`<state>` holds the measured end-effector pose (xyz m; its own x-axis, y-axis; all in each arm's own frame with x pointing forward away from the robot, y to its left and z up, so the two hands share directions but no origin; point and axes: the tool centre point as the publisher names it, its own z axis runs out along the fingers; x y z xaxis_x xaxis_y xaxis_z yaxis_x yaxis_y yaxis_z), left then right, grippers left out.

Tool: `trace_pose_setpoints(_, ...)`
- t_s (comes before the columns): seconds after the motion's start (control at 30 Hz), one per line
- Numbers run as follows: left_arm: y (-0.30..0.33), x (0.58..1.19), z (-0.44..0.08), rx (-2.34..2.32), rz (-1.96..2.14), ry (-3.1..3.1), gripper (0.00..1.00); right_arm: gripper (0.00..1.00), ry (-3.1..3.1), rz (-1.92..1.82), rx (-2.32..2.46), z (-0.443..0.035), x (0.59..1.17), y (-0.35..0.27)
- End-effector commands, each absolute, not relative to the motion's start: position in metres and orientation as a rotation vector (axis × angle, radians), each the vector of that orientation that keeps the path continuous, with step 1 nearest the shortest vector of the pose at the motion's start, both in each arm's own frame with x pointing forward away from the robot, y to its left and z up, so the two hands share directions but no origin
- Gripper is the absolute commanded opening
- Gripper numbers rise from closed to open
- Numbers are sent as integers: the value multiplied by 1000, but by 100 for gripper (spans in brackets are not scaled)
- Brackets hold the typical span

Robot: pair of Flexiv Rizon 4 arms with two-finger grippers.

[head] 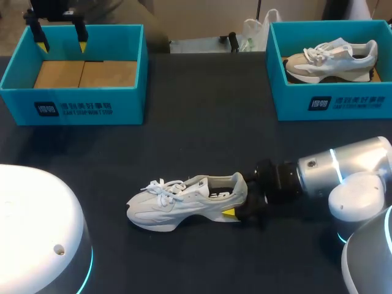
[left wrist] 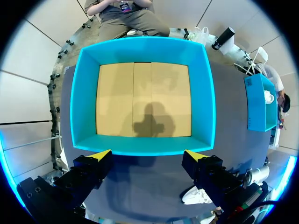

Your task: Take the shoe out of the shoebox, open the shoe tongue, remove and reinsert the insole, then place the shoe into the shoebox

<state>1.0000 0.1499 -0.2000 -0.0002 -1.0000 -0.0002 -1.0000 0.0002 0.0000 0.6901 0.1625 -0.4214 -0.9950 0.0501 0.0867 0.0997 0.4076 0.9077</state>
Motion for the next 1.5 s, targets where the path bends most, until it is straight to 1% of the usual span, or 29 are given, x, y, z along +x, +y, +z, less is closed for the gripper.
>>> trace_pose_setpoints(0.03, 150, 1000, -200, -2221, 0, 2222, 100, 0, -2601, -1673, -140, -421, 690, 165)
trace_pose_setpoints(0.17, 150, 1000, -200, -2221, 0, 2222, 100, 0, -2601, -1673, -140, -421, 690, 165)
trace_pose_setpoints(0.27, 133, 982, -194, -2217, -54, 2247, 100, 0, -2601, -1673, -140, -421, 690, 165)
trace_pose_setpoints(0.5, 92, 931, -198, -2203, -96, 2257, 100, 0, -2601, -1673, -140, -421, 690, 165)
trace_pose_setpoints(0.77, 47, 885, -179, -2203, -202, 2308, 100, 0, -2601, -1673, -140, -421, 690, 165)
trace_pose_setpoints(1.23, 42, 882, -175, -2210, -183, 2339, 100, 0, -2601, -1673, -140, -421, 690, 165)
trace_pose_setpoints(1.5, -14, 824, -192, -2190, -161, 2359, 100, 0, -2601, -1673, -140, -421, 690, 165)
